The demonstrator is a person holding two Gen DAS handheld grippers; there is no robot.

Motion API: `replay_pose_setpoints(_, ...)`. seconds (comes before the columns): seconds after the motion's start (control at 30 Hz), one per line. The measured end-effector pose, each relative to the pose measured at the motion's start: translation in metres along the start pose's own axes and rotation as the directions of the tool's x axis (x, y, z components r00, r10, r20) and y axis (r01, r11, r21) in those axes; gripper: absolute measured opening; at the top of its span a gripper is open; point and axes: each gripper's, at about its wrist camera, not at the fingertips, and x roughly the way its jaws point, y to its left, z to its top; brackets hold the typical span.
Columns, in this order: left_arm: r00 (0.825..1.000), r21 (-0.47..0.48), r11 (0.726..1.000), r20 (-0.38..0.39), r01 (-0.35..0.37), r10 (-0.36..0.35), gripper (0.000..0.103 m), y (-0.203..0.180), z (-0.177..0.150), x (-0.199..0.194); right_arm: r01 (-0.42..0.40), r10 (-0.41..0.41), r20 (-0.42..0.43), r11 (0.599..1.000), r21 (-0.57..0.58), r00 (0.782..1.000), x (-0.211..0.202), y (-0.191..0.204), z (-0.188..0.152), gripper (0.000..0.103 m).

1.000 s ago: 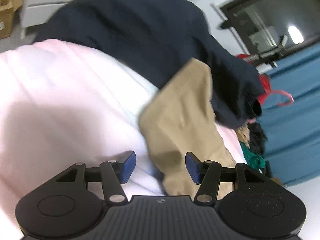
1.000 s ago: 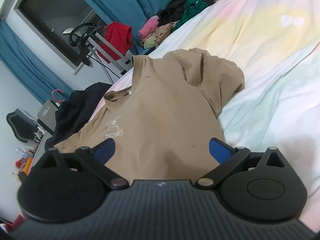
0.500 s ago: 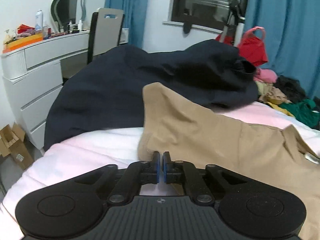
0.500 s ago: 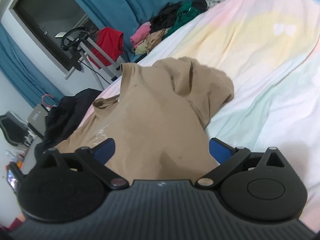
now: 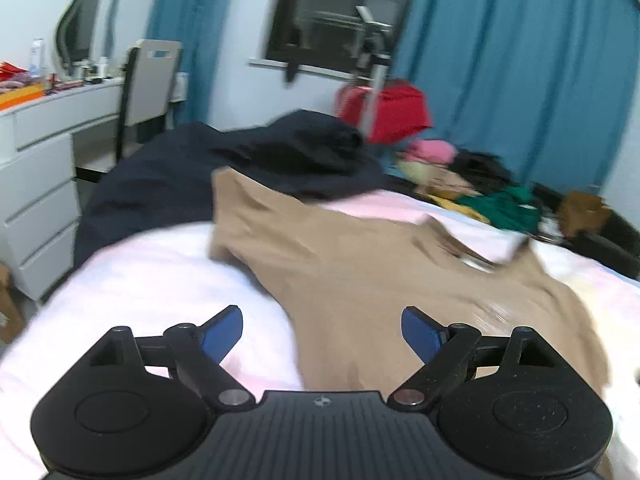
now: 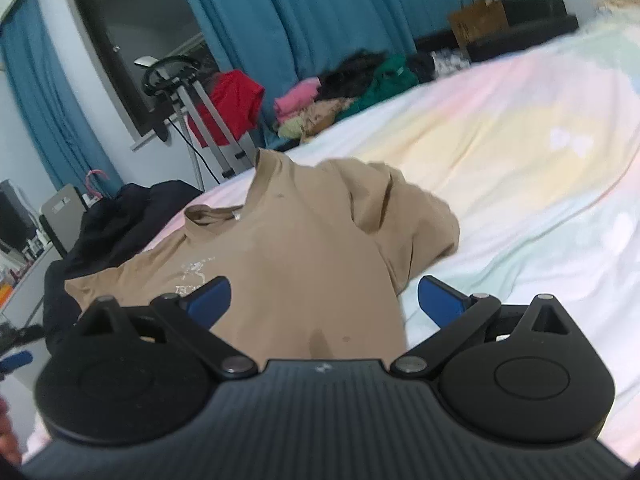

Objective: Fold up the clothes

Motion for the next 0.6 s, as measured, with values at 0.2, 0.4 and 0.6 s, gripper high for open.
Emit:
replay_pose_setpoints(0.2,0.991,-0.019,0.993,-0.053,0.119,-0.12,0.089,-0.021,-0.052,-0.037,-0.018,0.018,0.003,0.992,0.125,1.0,-0.014,-0.014,0.003,0.101)
replay_pose_setpoints(0.4,0.983,0.026,0.985,-0.074,0.17,-0.168,0.089,-0.033,-0.065,-0.036,-0.147,0.16,0.01,0.877,0.458,0.987,-0.006,-0.062,0.006,0.098)
replay_pose_setpoints(0.6,0.973,-0.033,0.978,-0.101,0.207,-0.209,0.089,-0.026,-0.068,-0.022,-0.112,0.149,0.002,0.732,0.672,0.989,0.039,-0.109,0.006,0.098)
